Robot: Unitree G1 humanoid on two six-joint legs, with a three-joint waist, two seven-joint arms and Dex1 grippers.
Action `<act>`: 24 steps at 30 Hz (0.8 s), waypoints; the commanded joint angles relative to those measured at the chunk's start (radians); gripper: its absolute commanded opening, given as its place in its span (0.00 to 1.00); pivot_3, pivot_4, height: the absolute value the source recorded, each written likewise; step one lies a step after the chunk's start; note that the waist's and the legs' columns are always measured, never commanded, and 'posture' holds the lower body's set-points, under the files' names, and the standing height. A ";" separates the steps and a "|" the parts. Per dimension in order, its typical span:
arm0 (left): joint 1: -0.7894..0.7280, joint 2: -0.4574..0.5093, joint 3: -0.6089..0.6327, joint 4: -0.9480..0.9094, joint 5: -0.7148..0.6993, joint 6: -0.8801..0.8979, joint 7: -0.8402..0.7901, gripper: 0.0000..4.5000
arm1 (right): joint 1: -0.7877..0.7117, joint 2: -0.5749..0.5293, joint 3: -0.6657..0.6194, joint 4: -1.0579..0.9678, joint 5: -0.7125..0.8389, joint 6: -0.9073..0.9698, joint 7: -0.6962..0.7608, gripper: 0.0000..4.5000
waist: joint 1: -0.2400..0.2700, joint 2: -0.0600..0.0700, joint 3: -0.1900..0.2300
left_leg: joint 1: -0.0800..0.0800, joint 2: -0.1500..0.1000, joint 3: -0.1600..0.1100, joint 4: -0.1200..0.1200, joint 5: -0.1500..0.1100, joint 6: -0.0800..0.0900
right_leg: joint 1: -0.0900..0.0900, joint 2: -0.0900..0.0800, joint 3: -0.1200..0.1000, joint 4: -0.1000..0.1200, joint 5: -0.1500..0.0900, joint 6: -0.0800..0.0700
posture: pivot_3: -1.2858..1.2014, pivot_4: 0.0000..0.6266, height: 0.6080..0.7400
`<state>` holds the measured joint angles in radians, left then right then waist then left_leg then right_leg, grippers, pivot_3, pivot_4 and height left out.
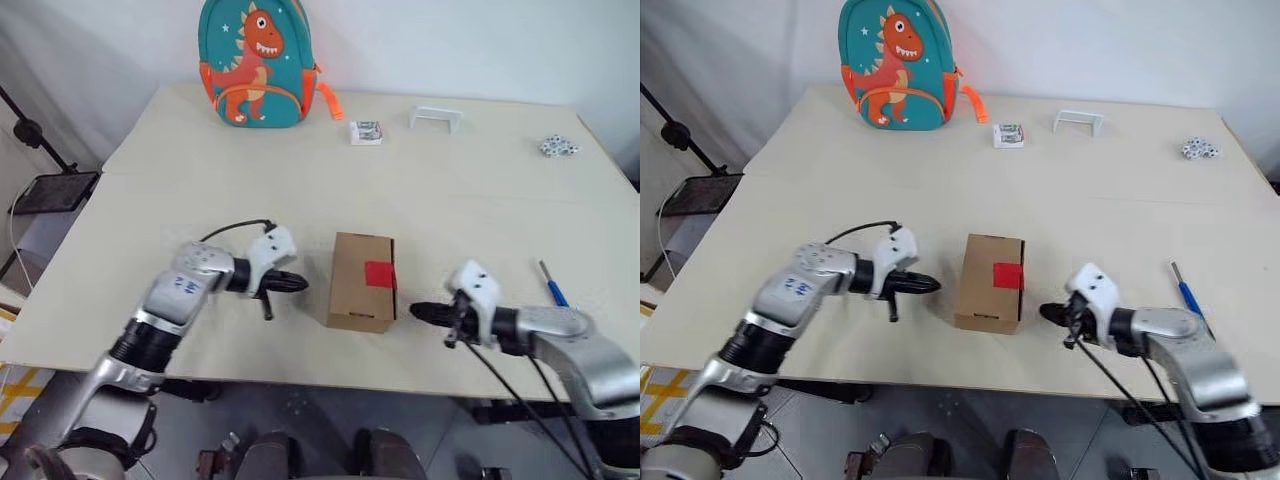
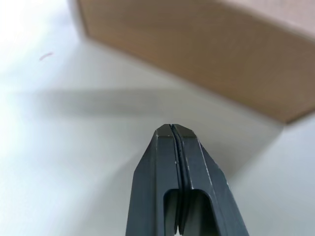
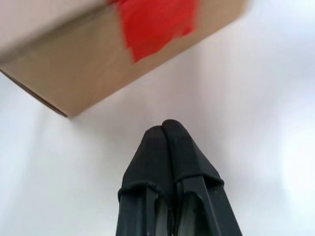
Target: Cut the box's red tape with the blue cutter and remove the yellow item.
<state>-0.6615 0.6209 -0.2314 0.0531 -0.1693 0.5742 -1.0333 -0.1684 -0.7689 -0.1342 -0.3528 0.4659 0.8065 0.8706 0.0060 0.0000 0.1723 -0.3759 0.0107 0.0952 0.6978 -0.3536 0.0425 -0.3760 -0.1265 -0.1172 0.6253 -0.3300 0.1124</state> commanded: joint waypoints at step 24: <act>-0.176 -0.298 -0.015 0.324 0.004 -0.520 -0.159 0.00 | -0.458 0.215 -0.252 0.158 0.810 0.808 -1.067 0.90 | -0.007 0.000 0.000 | -0.003 -0.003 -0.002 -0.001 0.000 0.001 | -0.002 -0.002 -0.014 0.002 0.000 0.000 | 0.52 0.24 1.00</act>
<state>-0.8178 0.3256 -0.2472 0.3880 -0.1691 0.0729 -1.1947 -0.6197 -0.5372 -0.3775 -0.1869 1.2197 1.6094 -0.1646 -0.0006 0.0001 0.1723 -0.3787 0.0078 0.0936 0.6964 -0.3533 0.0434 -0.3780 -0.1291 -0.1310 0.6269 -0.3299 0.1124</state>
